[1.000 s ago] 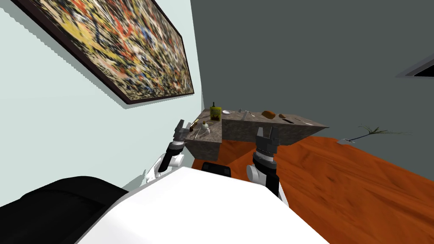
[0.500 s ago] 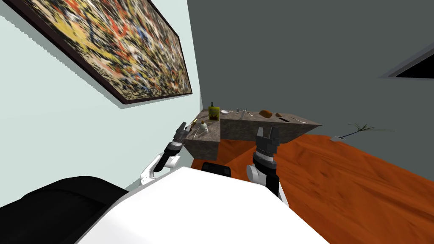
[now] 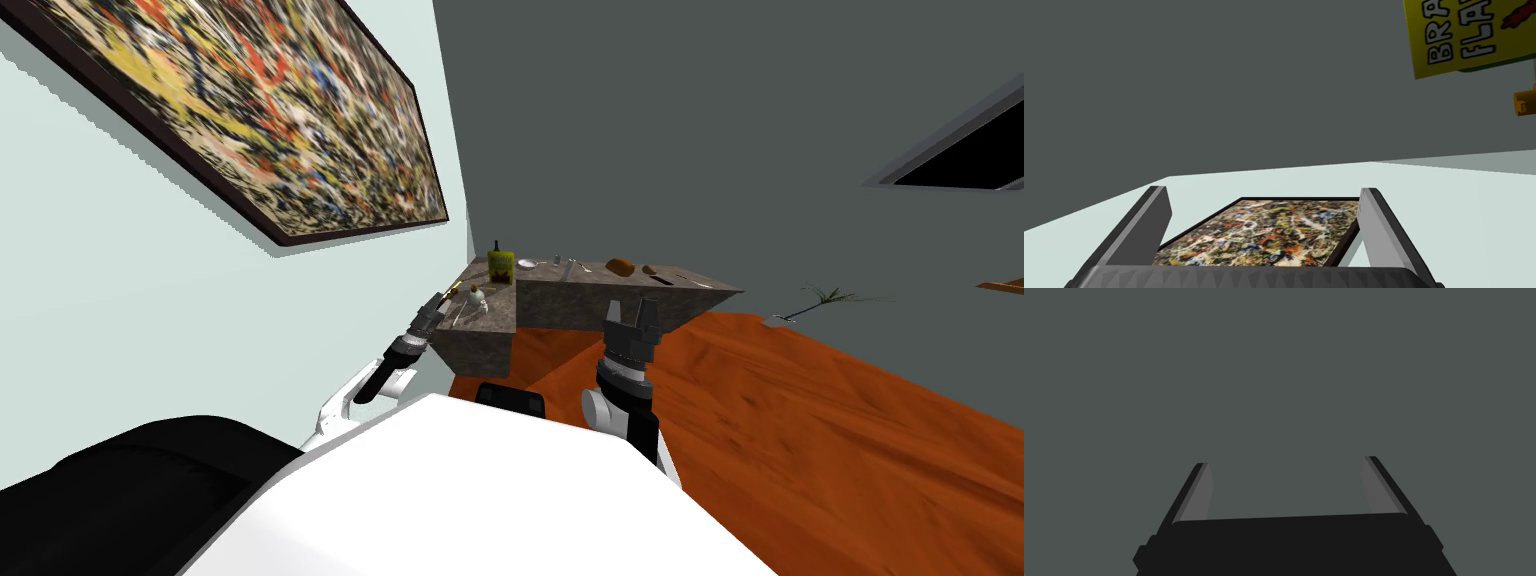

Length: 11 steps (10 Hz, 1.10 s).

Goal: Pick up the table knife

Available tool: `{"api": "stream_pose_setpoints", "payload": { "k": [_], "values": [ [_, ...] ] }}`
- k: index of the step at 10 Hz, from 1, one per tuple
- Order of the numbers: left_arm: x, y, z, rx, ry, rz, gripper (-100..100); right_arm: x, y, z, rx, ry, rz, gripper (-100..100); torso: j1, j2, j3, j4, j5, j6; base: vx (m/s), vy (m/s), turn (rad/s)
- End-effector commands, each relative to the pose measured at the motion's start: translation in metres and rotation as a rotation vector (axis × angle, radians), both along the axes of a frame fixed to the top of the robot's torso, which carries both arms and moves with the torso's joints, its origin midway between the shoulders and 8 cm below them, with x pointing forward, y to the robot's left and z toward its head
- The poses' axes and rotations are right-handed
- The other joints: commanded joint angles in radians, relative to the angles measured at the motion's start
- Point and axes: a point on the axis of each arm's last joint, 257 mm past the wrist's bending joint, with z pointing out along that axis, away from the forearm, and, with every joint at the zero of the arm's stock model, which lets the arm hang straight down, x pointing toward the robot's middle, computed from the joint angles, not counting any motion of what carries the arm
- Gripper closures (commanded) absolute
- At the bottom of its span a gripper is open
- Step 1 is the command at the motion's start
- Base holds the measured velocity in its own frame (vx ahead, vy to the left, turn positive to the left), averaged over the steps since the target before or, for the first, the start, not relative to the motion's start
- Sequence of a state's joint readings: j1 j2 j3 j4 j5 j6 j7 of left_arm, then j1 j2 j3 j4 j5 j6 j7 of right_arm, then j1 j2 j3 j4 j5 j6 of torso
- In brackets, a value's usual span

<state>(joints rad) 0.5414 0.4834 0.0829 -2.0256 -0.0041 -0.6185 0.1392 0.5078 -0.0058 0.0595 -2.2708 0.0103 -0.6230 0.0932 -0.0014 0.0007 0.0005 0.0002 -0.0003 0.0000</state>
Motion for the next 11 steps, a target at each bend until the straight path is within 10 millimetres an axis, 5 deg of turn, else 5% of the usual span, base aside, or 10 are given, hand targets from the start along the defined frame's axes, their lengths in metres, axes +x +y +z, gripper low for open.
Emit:
{"api": "stream_pose_setpoints", "payload": {
  "k": [1, 11],
  "values": [
    [0.004, 0.006, -0.016, 0.034, 0.052, -0.005, -100, 0.0, 0.0, 0.0, 0.0, 0.0, 0.0, 0, 0.0, 0.0, 0.0, 0.0, 0.0, 0.0, -0.016, -0.031, -0.098],
    [0.011, 0.052, -0.093, 0.223, 0.315, -0.008, -100, 0.0, 0.0, 0.0, 0.0, 0.0, 0.0, 0, 0.0, 0.0, 0.0, 0.0, 0.0, 0.0, -0.007, -0.034, -0.073]
  ]
}}
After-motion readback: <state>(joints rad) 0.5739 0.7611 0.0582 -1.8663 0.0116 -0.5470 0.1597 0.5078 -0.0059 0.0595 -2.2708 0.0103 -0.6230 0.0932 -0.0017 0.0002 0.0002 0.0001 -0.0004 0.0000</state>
